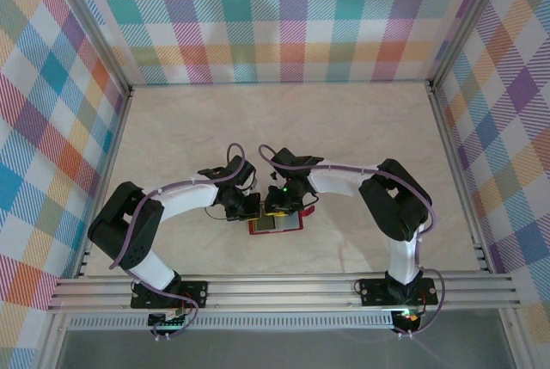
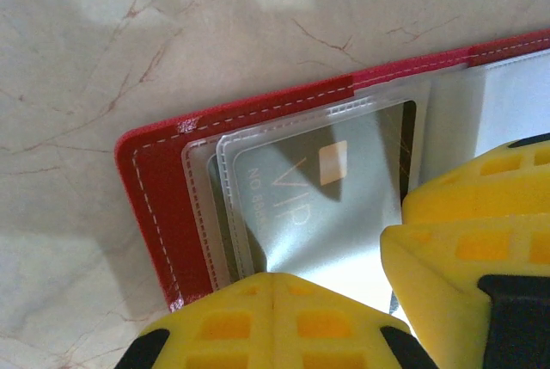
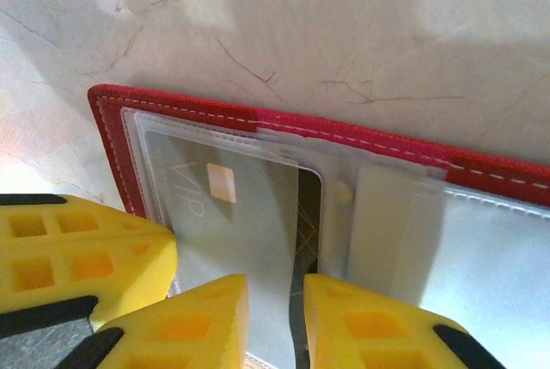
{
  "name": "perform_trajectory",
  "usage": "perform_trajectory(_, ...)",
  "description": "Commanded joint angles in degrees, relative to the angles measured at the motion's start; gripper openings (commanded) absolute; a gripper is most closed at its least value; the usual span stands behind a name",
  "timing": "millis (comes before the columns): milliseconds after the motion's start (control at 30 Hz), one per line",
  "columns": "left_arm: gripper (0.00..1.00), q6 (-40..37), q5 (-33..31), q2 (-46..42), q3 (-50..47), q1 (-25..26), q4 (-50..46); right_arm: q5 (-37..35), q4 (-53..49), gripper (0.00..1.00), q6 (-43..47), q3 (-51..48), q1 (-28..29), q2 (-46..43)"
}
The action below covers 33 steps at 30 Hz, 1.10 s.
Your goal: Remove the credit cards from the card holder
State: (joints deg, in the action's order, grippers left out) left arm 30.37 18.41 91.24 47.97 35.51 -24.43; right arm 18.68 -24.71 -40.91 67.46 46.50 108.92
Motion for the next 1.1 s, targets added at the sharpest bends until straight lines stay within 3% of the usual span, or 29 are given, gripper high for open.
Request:
perform_trajectory(0, 0.05, -1.0, -1.5, -0.1, 1.2, 0.4, -3.3, -2.5, -3.5, 0.25, 1.4, 0.3, -0.3, 0.6)
perform_trajectory(300, 0.05, -1.4, -1.7, 0.1, 2.0, 0.4, -4.1, -4.7, -6.3, 0.26, 2.4, 1.3, -0.3, -2.0)
perform_trajectory(600, 0.05, -1.6, -1.8, 0.4, 2.4, 0.4, -4.2, 3.0, 1.3, 0.26, -0.3, -0.5, -0.4, -1.7)
perform_trajectory(1067, 0.05, -1.5, -1.6, 0.6, 2.0, 0.4, -4.0, -1.4, -2.9, 0.25, 1.2, 0.5, -0.4, 0.1)
